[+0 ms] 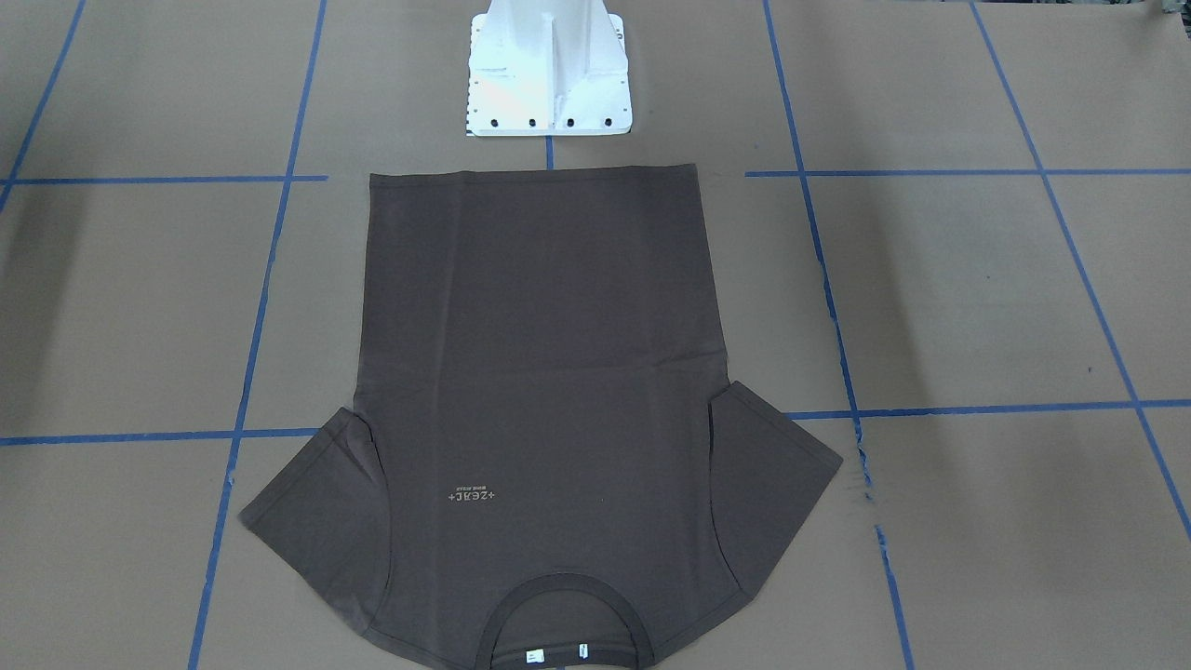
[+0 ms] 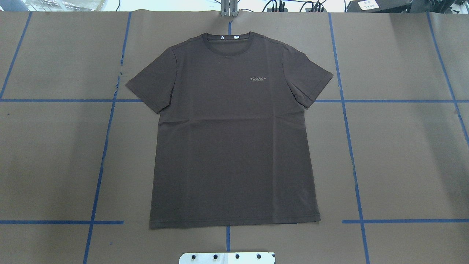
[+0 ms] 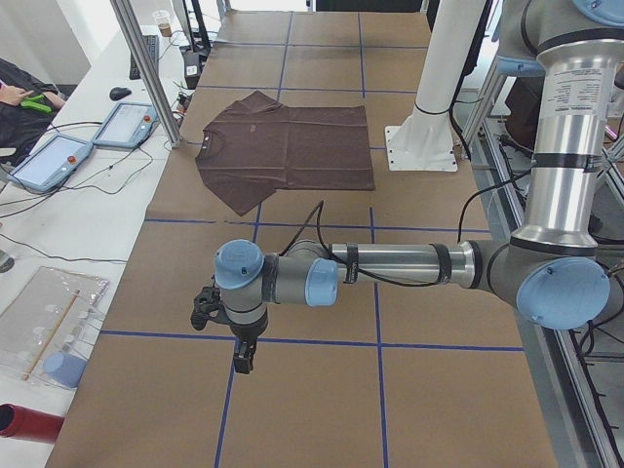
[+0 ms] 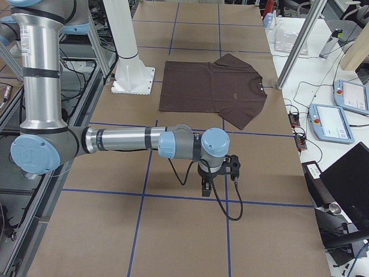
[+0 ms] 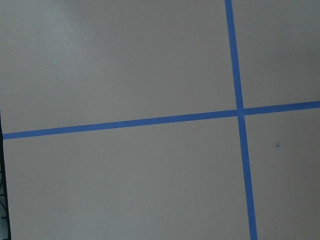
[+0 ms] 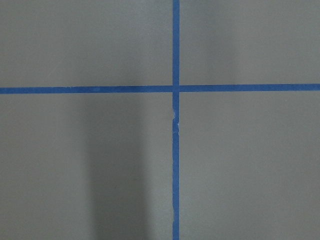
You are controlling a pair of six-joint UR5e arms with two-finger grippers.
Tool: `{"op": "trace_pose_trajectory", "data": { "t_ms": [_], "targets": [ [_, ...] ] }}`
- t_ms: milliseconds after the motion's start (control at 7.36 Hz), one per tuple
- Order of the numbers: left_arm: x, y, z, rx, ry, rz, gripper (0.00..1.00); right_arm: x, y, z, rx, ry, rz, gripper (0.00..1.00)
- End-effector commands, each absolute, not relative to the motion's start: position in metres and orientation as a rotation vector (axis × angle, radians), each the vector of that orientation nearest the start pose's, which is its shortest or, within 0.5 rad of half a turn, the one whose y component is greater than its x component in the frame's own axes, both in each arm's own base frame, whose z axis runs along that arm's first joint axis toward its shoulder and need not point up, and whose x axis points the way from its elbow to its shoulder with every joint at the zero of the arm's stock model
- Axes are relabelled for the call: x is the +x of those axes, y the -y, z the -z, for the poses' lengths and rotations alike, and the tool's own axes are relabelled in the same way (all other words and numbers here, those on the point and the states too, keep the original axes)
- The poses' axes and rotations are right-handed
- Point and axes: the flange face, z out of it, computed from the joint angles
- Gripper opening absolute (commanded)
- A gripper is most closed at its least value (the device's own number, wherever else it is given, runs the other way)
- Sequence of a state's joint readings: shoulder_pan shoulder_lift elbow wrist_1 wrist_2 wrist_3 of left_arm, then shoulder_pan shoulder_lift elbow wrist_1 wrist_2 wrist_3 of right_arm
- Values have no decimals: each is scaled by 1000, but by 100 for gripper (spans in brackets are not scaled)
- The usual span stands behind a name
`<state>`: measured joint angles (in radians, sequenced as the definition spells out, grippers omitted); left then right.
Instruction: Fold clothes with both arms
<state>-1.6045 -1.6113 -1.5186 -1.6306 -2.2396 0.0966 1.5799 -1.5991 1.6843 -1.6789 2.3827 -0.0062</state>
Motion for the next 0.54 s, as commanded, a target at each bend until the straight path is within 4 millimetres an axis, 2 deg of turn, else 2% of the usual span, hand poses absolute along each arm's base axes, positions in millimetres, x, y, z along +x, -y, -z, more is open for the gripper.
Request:
{"op": "trace_pose_trajectory", "data": {
  "t_ms": [0,136,272,407],
  "targets": [
    [-89,511,-663,96,-664,-84,100,65,482,-617,-2,815,-10,100],
    [-88,517,-653,113,-663,-88,100,60,497,-599,31,811,19,100],
    [-88,540,-625,164,-670,-106,100,55,517,-565,85,840,45,100],
    [-86,552,-591,238,-681,-139,100,24,562,-517,119,856,81,100]
  ]
}}
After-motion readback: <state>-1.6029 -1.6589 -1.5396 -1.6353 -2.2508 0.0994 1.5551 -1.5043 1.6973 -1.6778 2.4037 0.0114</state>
